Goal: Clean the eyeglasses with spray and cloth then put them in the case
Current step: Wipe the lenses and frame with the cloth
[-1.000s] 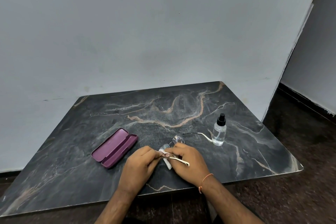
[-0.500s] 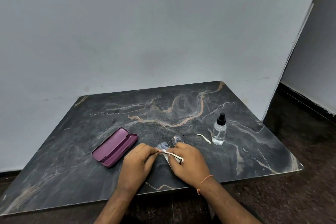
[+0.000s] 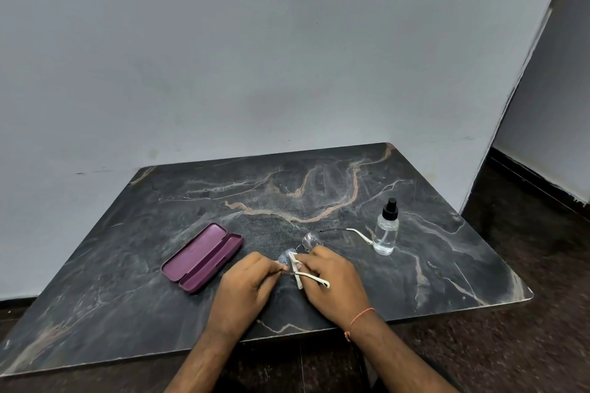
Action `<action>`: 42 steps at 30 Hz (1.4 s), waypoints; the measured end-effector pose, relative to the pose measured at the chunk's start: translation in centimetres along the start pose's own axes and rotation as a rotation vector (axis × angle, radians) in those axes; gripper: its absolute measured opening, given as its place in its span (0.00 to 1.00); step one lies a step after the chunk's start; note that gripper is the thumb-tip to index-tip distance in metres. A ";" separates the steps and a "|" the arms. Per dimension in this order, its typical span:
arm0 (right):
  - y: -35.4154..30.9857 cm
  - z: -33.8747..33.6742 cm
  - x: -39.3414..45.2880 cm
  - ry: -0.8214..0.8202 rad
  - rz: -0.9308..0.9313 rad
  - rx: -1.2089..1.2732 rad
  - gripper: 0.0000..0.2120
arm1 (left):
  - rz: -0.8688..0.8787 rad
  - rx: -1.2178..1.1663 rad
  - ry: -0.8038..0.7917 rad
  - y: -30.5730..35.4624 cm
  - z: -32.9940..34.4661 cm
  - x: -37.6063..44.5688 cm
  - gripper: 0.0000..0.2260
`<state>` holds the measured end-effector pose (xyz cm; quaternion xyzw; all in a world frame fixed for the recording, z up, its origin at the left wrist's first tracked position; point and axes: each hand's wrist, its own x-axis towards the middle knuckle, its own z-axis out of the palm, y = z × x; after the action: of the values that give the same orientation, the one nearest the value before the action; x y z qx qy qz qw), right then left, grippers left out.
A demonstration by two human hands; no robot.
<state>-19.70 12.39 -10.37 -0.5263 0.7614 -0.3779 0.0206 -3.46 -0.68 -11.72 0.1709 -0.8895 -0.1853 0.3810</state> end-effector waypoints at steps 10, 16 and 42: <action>0.2 0.3 0.1 0.013 0.019 -0.029 0.13 | 0.037 0.029 -0.035 0.1 -0.1 0.0 0.03; 0.4 0.4 0.1 0.001 0.026 -0.019 0.14 | 0.032 0.032 -0.068 0.1 0.0 -0.1 0.01; 1.0 0.7 0.2 -0.035 -0.007 0.069 0.16 | 0.009 0.050 -0.063 -0.2 0.1 -0.2 0.02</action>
<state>-20.29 12.00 -11.44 -0.5347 0.7455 -0.3945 0.0508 -3.38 -0.79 -11.96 0.1703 -0.9062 -0.1666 0.3492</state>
